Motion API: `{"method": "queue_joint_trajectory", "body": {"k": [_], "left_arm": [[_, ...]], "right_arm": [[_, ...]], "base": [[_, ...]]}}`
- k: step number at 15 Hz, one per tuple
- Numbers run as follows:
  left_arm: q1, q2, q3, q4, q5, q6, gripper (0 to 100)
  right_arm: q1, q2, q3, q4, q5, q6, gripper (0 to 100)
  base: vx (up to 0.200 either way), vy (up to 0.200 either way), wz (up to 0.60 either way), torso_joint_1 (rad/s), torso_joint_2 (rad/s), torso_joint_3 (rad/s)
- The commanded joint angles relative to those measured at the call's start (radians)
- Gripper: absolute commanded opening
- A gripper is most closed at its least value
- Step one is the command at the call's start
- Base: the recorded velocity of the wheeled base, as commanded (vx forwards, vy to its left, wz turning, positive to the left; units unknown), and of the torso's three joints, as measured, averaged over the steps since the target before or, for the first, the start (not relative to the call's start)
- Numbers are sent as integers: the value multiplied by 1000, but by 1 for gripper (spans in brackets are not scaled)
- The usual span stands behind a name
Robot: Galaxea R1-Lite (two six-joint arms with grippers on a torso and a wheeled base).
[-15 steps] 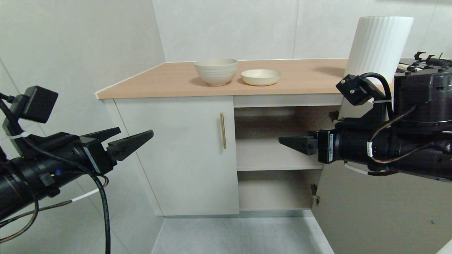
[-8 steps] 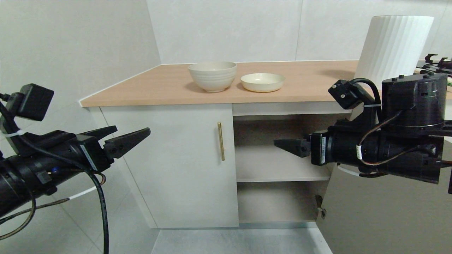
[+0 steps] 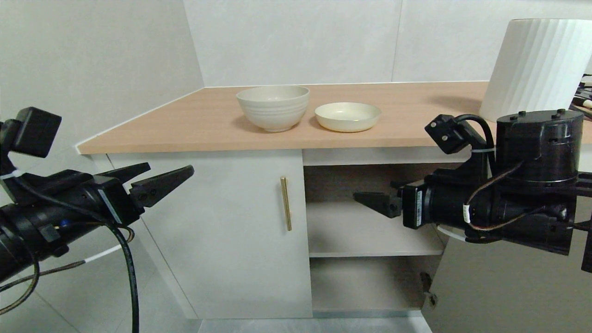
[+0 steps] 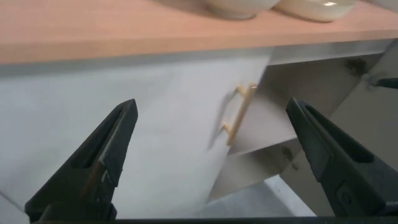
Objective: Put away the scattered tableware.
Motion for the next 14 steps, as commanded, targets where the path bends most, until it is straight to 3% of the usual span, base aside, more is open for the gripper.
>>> {"method": "queue_joint_trajectory", "body": {"k": [1, 11, 14], "left_arm": [[0, -18, 1, 2, -1, -1, 100], [-1, -6, 4, 0, -4, -1, 100], [-1, -6, 1, -3, -2, -1, 100]], "right_arm": [[7, -4, 5, 1, 0, 0, 100], [21, -11, 11, 1, -3, -5, 100], [21, -16, 11, 1, -4, -5, 100]], "base": [[0, 0, 0, 0, 0, 0], [0, 0, 0, 0, 0, 0], [0, 0, 0, 51, -238, -193]]}}
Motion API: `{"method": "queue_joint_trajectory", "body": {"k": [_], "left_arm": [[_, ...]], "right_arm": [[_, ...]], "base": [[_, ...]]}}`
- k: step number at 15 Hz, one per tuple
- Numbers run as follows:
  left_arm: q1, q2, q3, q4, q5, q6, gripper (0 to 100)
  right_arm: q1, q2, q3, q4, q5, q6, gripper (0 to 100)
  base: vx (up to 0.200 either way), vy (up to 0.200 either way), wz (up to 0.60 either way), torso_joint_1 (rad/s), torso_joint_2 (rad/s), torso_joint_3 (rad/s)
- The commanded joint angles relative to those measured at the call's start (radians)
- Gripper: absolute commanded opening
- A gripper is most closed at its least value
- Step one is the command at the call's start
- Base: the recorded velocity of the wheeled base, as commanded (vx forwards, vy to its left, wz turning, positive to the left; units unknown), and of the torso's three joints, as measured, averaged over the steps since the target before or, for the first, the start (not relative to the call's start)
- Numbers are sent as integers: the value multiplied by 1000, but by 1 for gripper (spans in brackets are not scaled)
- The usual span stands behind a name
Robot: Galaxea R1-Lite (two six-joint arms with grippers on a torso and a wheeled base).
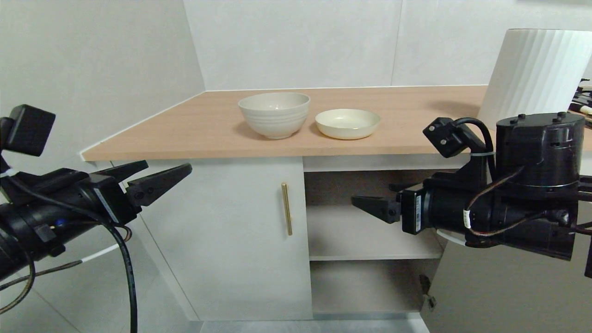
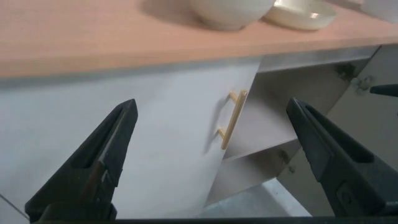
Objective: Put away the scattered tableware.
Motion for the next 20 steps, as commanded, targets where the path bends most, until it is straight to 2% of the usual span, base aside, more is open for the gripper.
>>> {"method": "queue_joint_trajectory", "body": {"k": [1, 14, 20], "left_arm": [[0, 4, 0, 2, 0, 0, 100], [-3, 12, 6, 5, -1, 0, 100], [-3, 6, 4, 5, -1, -2, 100]], "right_arm": [[0, -10, 0, 1, 3, 1, 100], [0, -19, 0, 0, 1, 1, 100], [0, -7, 6, -29, 3, 1, 100]], "base": [[0, 0, 0, 17, -149, -281], [0, 0, 0, 182, -474, -284], [0, 0, 0, 37, -83, -46]]}}
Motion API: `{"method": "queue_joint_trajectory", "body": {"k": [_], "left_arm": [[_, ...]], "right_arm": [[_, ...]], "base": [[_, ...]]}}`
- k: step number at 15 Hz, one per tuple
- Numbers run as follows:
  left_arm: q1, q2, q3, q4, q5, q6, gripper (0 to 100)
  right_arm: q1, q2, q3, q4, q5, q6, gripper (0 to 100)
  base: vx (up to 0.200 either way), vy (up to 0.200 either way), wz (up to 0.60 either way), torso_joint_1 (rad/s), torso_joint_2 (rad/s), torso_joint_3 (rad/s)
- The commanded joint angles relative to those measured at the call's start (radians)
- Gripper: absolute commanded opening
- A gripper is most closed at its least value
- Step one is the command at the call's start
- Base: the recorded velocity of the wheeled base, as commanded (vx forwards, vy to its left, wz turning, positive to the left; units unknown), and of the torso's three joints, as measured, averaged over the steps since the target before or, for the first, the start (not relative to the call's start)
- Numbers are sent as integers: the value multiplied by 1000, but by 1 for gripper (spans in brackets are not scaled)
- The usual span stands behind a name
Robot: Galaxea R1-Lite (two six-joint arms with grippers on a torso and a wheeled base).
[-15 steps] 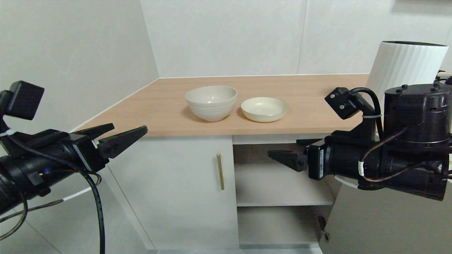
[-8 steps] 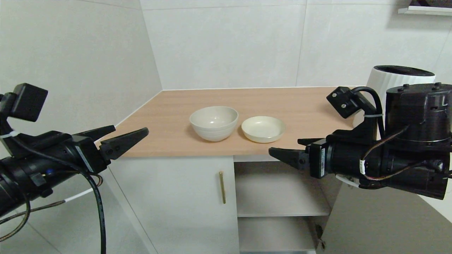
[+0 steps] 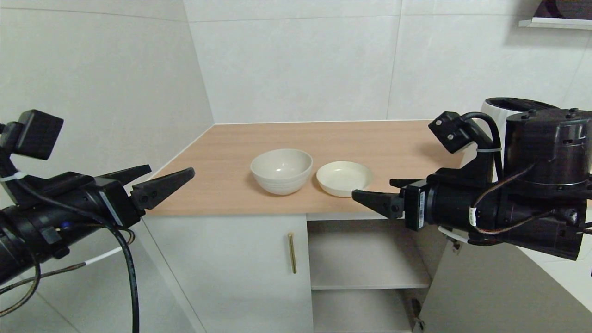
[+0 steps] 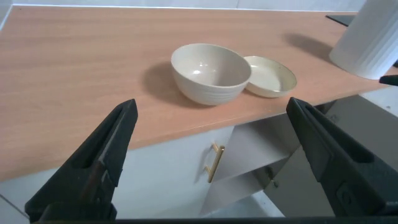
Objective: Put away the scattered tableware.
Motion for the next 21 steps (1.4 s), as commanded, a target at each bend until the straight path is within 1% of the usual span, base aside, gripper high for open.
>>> {"method": "queue_joint_trajectory", "body": {"k": [1, 3, 8, 12, 14, 15, 17, 18, 19, 21], "left_arm": [[0, -3, -2, -2, 1, -7, 100], [0, 0, -1, -2, 1, -7, 100], [0, -1, 4, -2, 0, 1, 100], [-6, 2, -5, 0, 0, 1, 100], [-6, 18, -42, 15, 1, -1, 100], [-5, 46, -113, 90, 1, -1, 100], [-5, 101, -235, 261, 1, -1, 100], [-5, 127, -275, 328, 1, -2, 100], [-5, 152, -294, 367, 0, -4, 100], [-5, 209, -313, 371, 6, -5, 100]], "right_arm": [[0, 4, 2, 0, 1, 0, 100], [0, 4, 2, 0, 1, 0, 100], [-1, -2, -3, 0, 3, 3, 100], [-9, 18, -58, 17, -10, 26, 100], [-32, 33, -139, 135, -40, 34, 100], [-38, 39, -222, 273, -46, 49, 100], [-44, 59, -342, 449, -46, 126, 100], [-64, 84, -374, 466, -48, 149, 100], [-89, 111, -388, 465, -48, 151, 100], [-127, 162, -417, 465, -63, 154, 100]], "base": [[0, 200, 0, 2, -2, 2], [0, 200, 0, -5, -5, 0], [0, 0, 0, 0, 0, 0], [0, 0, 0, 0, 0, 0], [0, 0, 0, 0, 0, 0], [0, 0, 0, 0, 0, 0], [0, 0, 0, 0, 0, 0], [0, 0, 0, 0, 0, 0], [0, 0, 0, 0, 0, 0], [0, 0, 0, 0, 0, 0]]}}
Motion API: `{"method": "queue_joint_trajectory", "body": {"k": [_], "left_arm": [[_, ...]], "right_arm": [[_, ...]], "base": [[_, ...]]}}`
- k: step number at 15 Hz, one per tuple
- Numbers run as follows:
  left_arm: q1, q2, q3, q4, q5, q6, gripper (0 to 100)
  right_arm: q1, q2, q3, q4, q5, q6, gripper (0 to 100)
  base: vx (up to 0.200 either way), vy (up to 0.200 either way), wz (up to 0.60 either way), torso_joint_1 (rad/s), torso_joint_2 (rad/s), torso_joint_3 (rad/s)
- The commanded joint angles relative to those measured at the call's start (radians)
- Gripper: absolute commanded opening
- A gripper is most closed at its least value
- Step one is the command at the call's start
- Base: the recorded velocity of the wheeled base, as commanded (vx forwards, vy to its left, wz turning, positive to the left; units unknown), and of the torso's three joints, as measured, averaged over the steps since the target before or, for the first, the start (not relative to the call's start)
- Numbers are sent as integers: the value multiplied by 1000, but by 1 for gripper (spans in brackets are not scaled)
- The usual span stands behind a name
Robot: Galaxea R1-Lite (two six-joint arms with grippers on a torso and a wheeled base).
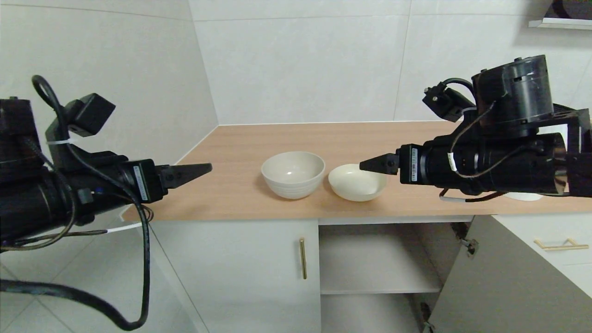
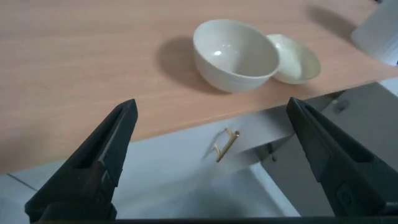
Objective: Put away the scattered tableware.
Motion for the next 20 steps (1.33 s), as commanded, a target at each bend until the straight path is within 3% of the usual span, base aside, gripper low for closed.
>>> {"method": "queue_joint_trajectory", "body": {"k": [1, 3, 5, 6, 7, 11, 12, 13, 14, 15, 16, 20], "left_arm": [[0, 94, -37, 14, 1, -4, 100], [0, 141, -56, 17, 6, -32, 100], [-7, 167, -109, 49, 7, -130, 100], [-17, 183, -157, 83, 7, -212, 100], [-26, 193, -189, 103, 7, -270, 100], [-85, 261, -269, 108, 10, -449, 100], [-105, 284, -277, 104, 21, -457, 100], [-123, 318, -286, 101, 55, -457, 100], [-142, 357, -307, 101, 125, -457, 100], [-146, 367, -313, 101, 139, -457, 100], [-163, 423, -339, 98, 223, -459, 100], [-177, 471, -343, 60, 231, -469, 100]], "right_arm": [[-37, 79, -33, 0, -15, 2, 100], [-41, 105, -43, -4, -53, 2, 100], [-41, 128, -58, -4, -110, 4, 100], [-41, 145, -67, -18, -139, 5, 100], [-41, 154, -70, -35, -145, 12, 100], [-41, 167, -63, -93, -145, 36, 100], [-43, 168, -63, -96, -145, 36, 100], [-43, 168, -63, -95, -145, 35, 100], [-44, 170, -64, -96, -147, 35, 100], [-44, 170, -64, -95, -147, 35, 100], [-46, 173, -66, -95, -147, 35, 100], [-52, 174, -66, -96, -148, 35, 100]], "base": [[0, 0, 0, 0, 0, 0], [0, 0, 0, 0, 0, 0], [0, 0, 0, 0, 0, 0], [0, 0, 0, 0, 0, 0], [0, 0, 0, 0, 0, 0], [0, 0, 0, 0, 0, 0], [0, 0, 0, 0, 0, 0], [0, 0, 0, 0, 0, 0], [0, 0, 0, 0, 0, 0], [0, 0, 0, 0, 0, 0], [0, 0, 0, 0, 0, 0], [0, 0, 0, 0, 0, 0]]}}
